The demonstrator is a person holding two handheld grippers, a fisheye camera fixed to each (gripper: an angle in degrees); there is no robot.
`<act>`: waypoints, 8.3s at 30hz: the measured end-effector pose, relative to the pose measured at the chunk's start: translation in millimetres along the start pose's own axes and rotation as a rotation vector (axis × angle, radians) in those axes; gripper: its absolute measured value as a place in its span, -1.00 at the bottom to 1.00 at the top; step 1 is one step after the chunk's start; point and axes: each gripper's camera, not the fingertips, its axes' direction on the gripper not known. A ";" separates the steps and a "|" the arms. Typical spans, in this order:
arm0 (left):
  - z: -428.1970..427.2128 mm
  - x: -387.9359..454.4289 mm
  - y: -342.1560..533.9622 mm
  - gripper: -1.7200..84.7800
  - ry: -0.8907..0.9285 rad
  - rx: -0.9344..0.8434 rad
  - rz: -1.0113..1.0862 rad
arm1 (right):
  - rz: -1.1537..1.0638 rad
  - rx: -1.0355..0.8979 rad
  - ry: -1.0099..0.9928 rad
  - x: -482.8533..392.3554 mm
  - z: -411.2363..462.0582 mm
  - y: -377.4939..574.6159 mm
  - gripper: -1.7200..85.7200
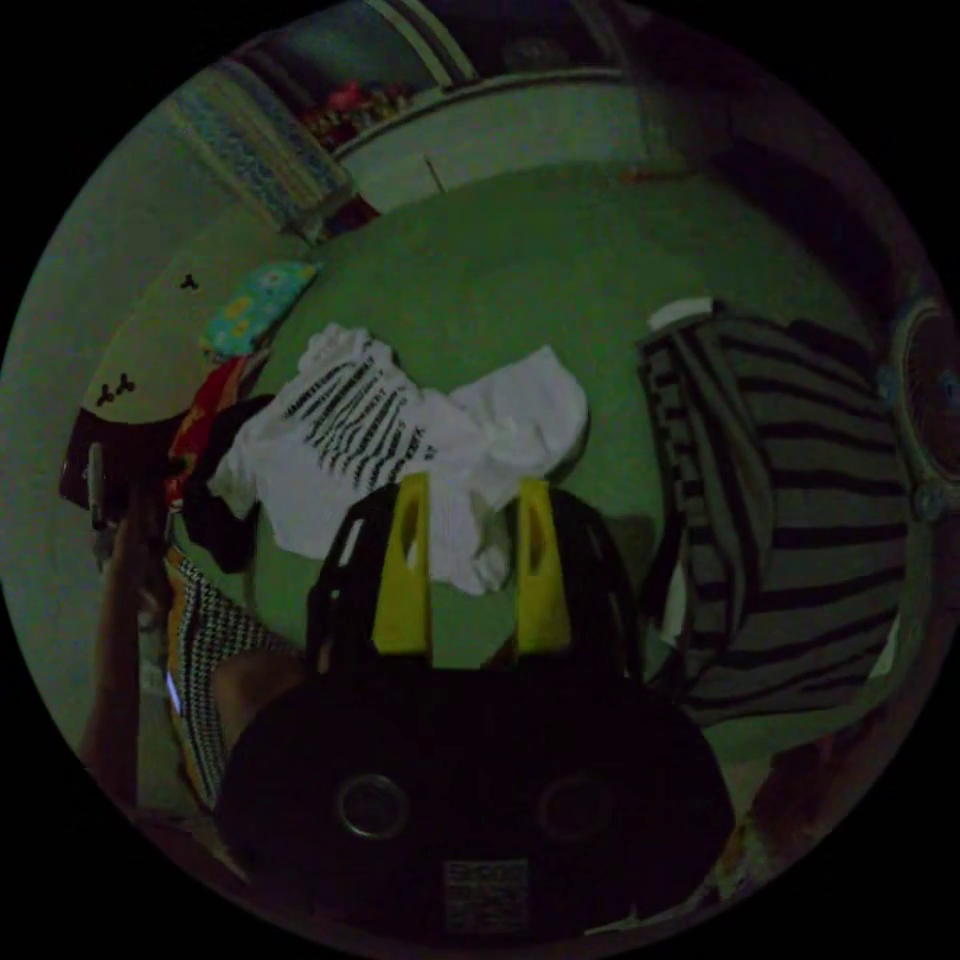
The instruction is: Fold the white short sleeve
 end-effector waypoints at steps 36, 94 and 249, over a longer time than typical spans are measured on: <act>54.9 196.2 200.4 -0.84 0.017 -0.348 0.848 | 0.050 -0.037 0.052 -72.3 103.5 -74.3 -0.69; 116.0 -30.9 18.7 -0.65 -0.022 -0.031 0.382 | -0.346 -0.221 -0.033 -247.3 193.5 -143.5 -0.95; 229.3 317.1 109.4 -0.97 0.130 0.187 0.068 | -0.009 0.230 0.490 -153.5 163.6 111.3 -0.98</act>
